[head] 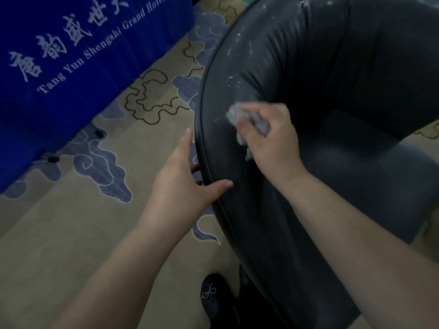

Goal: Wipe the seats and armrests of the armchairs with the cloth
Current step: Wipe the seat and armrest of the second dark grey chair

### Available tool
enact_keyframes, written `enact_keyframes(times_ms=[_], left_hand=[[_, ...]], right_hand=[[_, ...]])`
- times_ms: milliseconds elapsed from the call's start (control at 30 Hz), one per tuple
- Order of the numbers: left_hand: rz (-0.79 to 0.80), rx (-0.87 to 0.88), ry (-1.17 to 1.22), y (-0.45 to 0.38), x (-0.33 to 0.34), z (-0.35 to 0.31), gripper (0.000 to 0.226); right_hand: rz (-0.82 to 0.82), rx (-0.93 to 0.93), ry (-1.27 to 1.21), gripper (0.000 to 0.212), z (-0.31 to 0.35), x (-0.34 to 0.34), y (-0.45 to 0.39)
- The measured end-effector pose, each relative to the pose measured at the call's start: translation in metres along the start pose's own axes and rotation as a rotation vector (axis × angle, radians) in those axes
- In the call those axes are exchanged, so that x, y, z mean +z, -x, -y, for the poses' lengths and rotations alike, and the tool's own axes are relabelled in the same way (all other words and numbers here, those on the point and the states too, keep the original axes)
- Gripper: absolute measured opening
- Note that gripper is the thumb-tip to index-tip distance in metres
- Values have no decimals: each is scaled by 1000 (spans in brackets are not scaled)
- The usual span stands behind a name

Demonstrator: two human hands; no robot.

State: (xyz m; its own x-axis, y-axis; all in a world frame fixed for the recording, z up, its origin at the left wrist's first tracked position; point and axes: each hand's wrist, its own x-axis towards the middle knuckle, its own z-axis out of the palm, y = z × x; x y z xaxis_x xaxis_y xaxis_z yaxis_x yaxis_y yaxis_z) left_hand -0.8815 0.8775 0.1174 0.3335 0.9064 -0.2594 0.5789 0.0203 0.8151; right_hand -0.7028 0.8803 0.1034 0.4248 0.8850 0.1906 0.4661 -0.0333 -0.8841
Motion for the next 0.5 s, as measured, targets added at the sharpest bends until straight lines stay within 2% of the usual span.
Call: enact_keyframes(times_ms=[100,167,267,367,433,500], left_hand=[[-16,8,-35,-13,-2,-4,110],[-16,11,-62,-19,-1,-5,109],[1,-13,-98,-24,0,-5,108],[-8,-33,-112,-25,2,-8,109],[-11,-43,-112,-26,3,-11,109],[-25,-47,-113,-27,5,-12,109]], right_hand=[[134,-164,170,31,10,20,-31],[169,-229,249,30,-1,24,-29],[61,-67,129,24,-28,3,-2],[22,89,-34,17,-26,-8,-4],[9,0,-25,22,-8,3,-30],[92,-142,49,27,7,16,-50]])
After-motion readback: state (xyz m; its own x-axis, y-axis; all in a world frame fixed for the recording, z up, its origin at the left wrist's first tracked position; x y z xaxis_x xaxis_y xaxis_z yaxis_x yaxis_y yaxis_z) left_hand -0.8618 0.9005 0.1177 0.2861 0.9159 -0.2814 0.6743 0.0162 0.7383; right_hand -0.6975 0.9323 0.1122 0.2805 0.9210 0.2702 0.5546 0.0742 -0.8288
